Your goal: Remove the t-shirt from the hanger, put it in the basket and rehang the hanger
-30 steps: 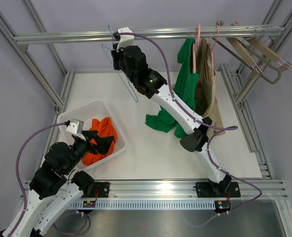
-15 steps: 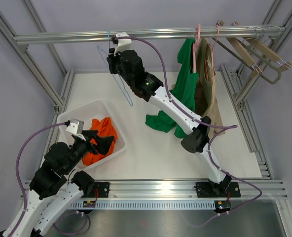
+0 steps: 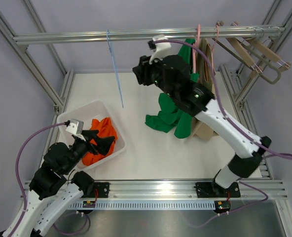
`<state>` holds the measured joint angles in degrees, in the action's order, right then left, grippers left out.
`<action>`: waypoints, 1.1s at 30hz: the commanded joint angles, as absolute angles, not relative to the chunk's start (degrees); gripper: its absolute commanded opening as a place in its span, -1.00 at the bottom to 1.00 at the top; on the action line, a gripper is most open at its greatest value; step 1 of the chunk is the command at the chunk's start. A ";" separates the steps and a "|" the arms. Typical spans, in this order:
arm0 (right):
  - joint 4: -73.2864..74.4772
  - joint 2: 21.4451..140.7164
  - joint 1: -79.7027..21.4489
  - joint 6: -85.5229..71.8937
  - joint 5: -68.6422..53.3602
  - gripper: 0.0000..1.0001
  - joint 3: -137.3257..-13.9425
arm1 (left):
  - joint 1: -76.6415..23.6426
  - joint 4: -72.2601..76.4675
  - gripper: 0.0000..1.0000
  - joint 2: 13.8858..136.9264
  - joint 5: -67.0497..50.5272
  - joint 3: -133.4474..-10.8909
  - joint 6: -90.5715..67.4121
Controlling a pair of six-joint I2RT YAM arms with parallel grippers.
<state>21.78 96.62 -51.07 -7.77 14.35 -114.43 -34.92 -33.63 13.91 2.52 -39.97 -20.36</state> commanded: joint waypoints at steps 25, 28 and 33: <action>50.10 91.57 -23.12 -2.72 16.87 -0.07 -123.13 | -34.72 -25.66 0.98 18.63 -8.79 -39.81 -19.69; 50.53 93.33 -22.94 -2.46 17.49 -0.13 -124.45 | -34.72 -25.66 0.98 18.46 -8.88 -39.73 -19.77; 51.24 95.71 -22.94 -2.20 19.33 -0.21 -125.59 | -34.72 -25.58 0.98 18.46 -8.96 -39.73 -19.78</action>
